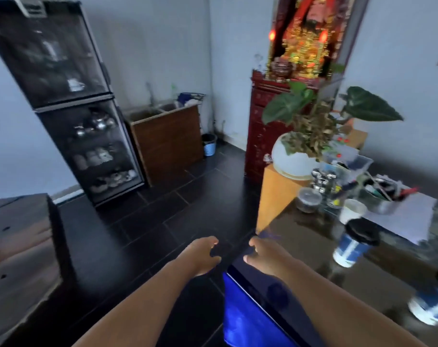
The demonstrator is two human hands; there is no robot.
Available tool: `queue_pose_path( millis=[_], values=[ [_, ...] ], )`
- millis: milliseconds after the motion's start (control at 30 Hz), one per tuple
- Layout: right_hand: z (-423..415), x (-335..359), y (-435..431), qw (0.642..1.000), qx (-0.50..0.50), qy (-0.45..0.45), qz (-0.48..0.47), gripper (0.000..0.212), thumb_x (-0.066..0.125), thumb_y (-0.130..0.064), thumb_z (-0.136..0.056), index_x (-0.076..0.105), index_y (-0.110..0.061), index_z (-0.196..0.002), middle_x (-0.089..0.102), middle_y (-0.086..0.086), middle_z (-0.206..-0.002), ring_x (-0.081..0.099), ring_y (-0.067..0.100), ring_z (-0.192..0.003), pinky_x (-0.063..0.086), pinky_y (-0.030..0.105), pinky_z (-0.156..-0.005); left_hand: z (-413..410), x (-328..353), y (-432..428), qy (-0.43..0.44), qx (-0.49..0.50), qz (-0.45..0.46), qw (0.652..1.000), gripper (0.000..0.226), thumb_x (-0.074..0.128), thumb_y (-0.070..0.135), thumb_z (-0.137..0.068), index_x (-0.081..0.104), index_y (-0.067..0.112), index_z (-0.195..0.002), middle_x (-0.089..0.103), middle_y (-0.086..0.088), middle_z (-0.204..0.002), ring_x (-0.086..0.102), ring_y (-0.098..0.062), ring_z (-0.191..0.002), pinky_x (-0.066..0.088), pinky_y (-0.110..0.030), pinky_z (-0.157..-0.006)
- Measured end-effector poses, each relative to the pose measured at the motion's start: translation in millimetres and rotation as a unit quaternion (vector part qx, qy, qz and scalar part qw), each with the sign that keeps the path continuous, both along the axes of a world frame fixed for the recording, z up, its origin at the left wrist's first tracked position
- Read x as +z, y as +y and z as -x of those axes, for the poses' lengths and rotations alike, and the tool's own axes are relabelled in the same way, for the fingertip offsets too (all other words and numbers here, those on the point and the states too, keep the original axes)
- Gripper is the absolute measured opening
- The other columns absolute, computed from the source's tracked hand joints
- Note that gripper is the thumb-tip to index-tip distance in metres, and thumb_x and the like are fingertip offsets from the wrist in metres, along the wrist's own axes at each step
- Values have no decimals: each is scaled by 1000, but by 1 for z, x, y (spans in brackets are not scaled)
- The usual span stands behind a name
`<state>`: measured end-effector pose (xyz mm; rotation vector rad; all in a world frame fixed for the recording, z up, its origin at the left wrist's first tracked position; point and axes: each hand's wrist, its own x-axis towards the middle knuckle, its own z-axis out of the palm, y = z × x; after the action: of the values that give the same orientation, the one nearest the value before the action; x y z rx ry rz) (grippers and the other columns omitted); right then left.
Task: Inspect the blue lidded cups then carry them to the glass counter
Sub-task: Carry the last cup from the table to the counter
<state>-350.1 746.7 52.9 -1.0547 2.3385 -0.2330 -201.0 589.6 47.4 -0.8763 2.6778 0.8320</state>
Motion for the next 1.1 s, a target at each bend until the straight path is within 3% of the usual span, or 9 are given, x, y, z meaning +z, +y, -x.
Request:
queue_pose_path(
  millis=[133,233,533,767,933,1100],
  values=[
    [-28,0,-112,998,61,1,-6,59,54,-46,-99,43,-13,-147,56,10,-140,58,27,-125,47,36,-99,-51,-4,-94,-5,68,-9,998,60,63,33,-97,42,19,-152,51,-2,-151,53,-21,-134,43,-32,-112],
    [-56,-3,-188,995,103,-14,-2,61,56,-46,-97,42,-16,-148,56,7,-141,60,25,-122,51,37,-99,-92,-8,-157,-8,125,-13,992,61,63,34,-97,42,20,-152,51,-3,-150,53,-21,-134,45,-33,-110],
    [-129,-8,-374,977,205,-55,7,58,57,-45,-97,43,-21,-148,52,4,-147,58,20,-127,47,32,-100,-204,-15,-292,4,288,-4,958,61,66,33,-95,44,16,-150,56,-7,-148,53,-24,-136,43,-30,-110],
    [-145,-19,-510,948,318,-23,9,54,56,-46,-98,45,-21,-144,51,-2,-141,58,17,-116,51,34,-97,-237,-30,-375,6,383,-7,924,59,64,36,-96,44,18,-149,57,-7,-143,59,-25,-126,48,-36,-105],
    [-144,-32,-622,921,388,-23,11,53,56,-46,-97,46,-20,-143,51,-1,-139,57,17,-114,50,33,-95,-240,-32,-455,7,445,4,896,58,66,35,-94,48,15,-145,60,-8,-141,56,-26,-130,45,-34,-108],
    [-152,-25,-739,884,466,-23,13,54,57,-46,-97,46,-20,-143,52,1,-142,56,18,-123,49,34,-99,-239,-21,-533,-7,524,10,852,40,65,28,-91,56,11,-126,67,-6,-125,62,-29,-119,48,-32,-93]
  ],
)
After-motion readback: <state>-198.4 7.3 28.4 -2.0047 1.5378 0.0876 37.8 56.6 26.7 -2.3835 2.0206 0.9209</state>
